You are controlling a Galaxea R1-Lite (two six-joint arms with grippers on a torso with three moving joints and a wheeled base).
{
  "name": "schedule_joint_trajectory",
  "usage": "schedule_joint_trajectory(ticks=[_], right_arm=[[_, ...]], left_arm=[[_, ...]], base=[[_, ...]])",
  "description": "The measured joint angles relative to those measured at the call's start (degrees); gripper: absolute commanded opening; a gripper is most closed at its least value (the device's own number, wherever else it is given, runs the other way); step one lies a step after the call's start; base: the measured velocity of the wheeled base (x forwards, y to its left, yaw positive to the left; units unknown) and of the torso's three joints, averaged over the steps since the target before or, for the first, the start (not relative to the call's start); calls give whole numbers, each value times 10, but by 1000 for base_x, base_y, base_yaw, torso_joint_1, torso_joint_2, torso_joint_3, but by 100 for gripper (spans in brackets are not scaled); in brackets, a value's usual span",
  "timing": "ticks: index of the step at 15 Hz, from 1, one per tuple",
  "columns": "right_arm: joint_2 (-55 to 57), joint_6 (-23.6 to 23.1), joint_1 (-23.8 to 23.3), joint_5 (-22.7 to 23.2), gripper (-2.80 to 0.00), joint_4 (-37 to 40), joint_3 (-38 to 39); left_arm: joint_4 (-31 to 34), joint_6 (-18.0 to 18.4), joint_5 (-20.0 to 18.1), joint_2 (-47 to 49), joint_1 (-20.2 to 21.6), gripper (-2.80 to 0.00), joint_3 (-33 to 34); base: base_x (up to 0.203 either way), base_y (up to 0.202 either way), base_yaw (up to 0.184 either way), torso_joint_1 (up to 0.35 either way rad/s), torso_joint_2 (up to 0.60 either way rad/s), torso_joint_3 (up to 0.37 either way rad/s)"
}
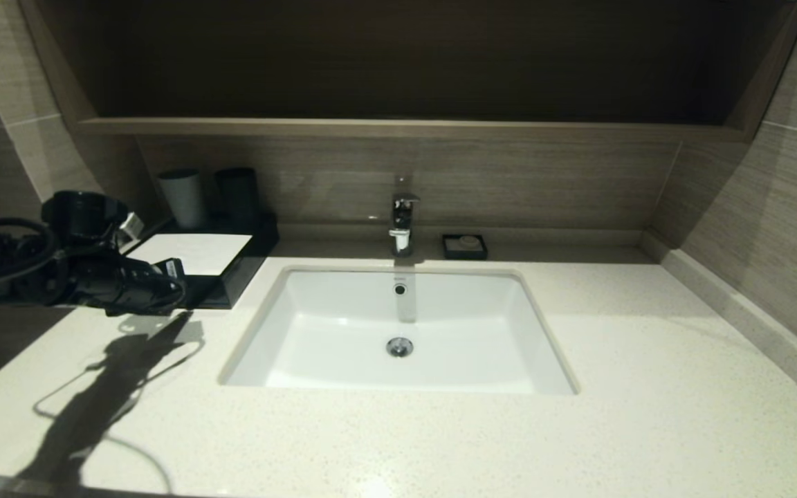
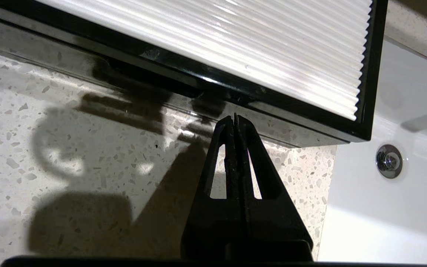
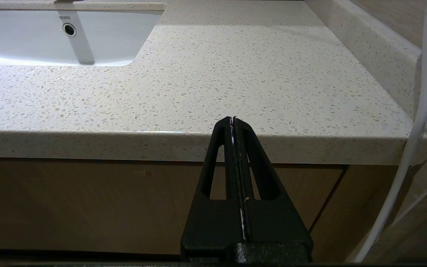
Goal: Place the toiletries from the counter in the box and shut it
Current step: Close the drawer
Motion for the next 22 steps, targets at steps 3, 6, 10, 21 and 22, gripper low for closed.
schedule_joint_trajectory(ticks=[3, 6, 10, 21, 22], right_arm=[[0, 0, 0, 0, -280, 0, 0], [0, 0, 0, 0, -280, 0, 0], [0, 0, 0, 0, -280, 0, 0], [0, 0, 0, 0, -280, 0, 0], [0, 0, 0, 0, -280, 0, 0]], left_arm=[[5, 3, 1, -14, 0, -280, 11], [6, 3, 1, -26, 3, -280, 20], [6, 3, 1, -40, 5, -280, 30], [5, 4, 1, -101, 2, -280, 71], [4, 5, 1, -108, 1, -280, 76]], base=[[0, 0, 0, 0, 0, 0], [0, 0, 0, 0, 0, 0], [0, 0, 0, 0, 0, 0], [0, 0, 0, 0, 0, 0], [0, 0, 0, 0, 0, 0]])
